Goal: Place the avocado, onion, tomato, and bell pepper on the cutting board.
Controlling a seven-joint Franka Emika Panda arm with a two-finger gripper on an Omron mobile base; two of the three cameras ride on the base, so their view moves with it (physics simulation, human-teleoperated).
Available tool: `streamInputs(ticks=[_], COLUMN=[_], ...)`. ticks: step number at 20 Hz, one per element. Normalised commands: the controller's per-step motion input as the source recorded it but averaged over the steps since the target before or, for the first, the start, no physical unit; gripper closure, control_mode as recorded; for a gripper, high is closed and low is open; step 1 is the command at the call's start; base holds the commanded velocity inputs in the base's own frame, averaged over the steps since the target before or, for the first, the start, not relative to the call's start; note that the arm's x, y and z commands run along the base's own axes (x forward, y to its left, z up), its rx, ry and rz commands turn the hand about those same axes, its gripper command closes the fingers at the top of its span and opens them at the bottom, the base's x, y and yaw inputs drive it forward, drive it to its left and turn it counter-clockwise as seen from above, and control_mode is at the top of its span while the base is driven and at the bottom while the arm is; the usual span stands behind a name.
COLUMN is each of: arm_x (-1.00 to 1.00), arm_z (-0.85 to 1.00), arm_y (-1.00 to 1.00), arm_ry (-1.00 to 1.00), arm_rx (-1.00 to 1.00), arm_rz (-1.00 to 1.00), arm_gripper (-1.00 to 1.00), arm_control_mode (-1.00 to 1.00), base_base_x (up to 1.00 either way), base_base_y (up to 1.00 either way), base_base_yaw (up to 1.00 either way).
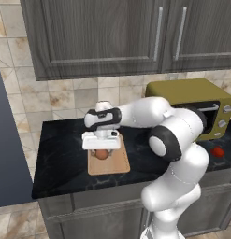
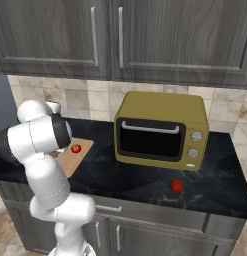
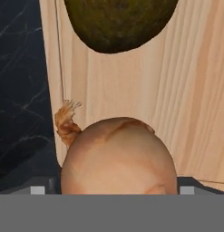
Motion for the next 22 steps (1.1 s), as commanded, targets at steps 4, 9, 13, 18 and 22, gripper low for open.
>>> streamInputs(ticks=[4, 9, 13, 18, 22], arm_x=[-0.21, -0.02, 0.0, 0.0, -0.34], arm_z=[0.28, 0.0, 0.0, 0.07, 0.4], arm_y=[-0.04, -0.2, -0.11, 0.0, -0.04], arm_ry=[-0.11, -0.01, 0.0, -0.02, -0.17], arm_rx=[0.0, 0.0, 0.0, 0.0, 0.0], arm_rz=[0.0, 0.0, 0.0, 0.0, 0.0], arm_gripper=[-1.0, -1.0, -1.0, -1.0, -1.0], arm_control_mode=[-1.0, -1.0, -1.0, -1.0, -1.0], base_base_x=[0.0, 0.0, 0.0, 0.0, 0.0], base_base_y=[0.0, 0.0, 0.0, 0.0, 0.0], base_base_yaw=[0.0, 0.0, 0.0, 0.0, 0.0])
